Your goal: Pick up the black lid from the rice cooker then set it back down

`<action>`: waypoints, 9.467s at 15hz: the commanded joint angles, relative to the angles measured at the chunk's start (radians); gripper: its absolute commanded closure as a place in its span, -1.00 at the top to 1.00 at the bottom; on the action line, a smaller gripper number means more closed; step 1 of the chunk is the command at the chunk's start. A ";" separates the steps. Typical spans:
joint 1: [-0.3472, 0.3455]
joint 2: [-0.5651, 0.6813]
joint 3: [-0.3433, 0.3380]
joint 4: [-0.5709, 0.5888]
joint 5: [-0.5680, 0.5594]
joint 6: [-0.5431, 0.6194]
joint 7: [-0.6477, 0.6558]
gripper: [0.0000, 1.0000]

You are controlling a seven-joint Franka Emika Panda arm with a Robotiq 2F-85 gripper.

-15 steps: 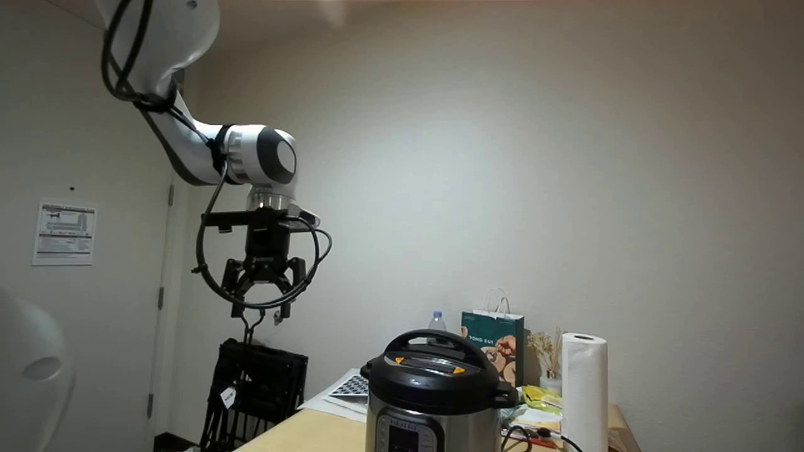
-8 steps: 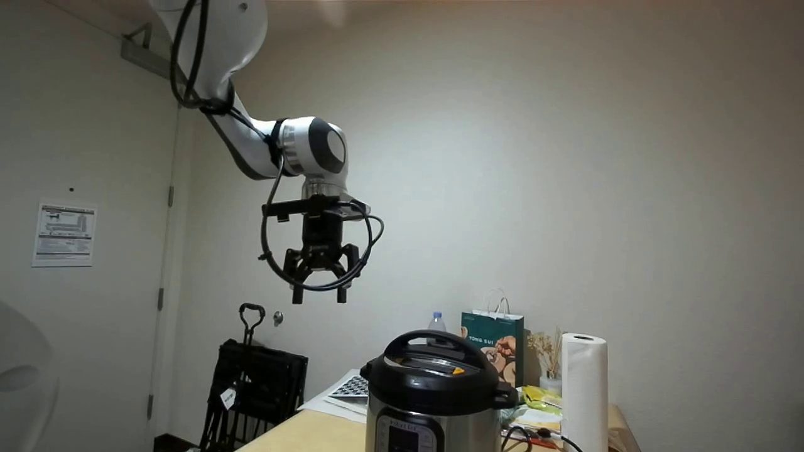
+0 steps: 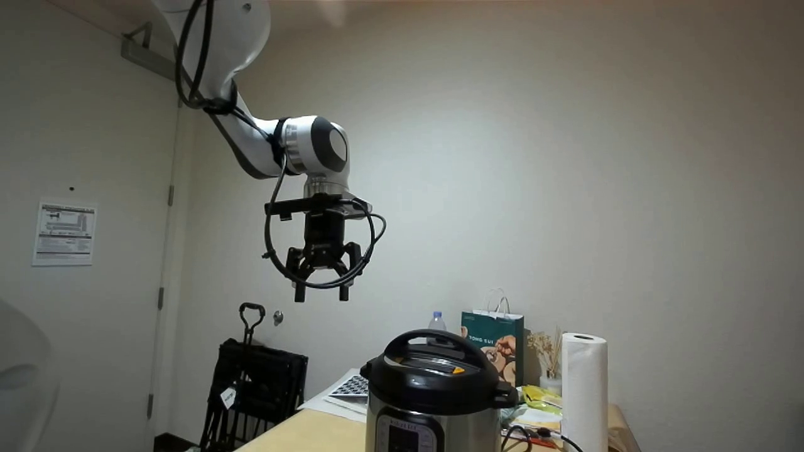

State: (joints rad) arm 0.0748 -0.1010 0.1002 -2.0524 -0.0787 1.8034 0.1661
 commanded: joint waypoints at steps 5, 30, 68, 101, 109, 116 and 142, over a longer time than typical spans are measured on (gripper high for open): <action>-0.041 0.082 -0.058 0.103 -0.001 -0.008 -0.008 1.00; -0.076 0.286 -0.183 0.293 0.180 -0.006 0.512 1.00; -0.082 0.508 -0.245 0.467 0.093 0.101 1.128 1.00; -0.085 0.524 -0.236 0.464 0.045 0.162 0.819 -0.22; -0.100 0.548 -0.239 0.481 -0.020 0.228 0.672 -0.72; -0.108 0.605 -0.241 0.547 -0.069 0.218 0.496 -0.72; -0.089 0.450 -0.223 0.358 -0.045 0.302 0.210 -0.87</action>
State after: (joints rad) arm -0.0013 0.3866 -0.1433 -1.6908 -0.1653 2.1342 0.4340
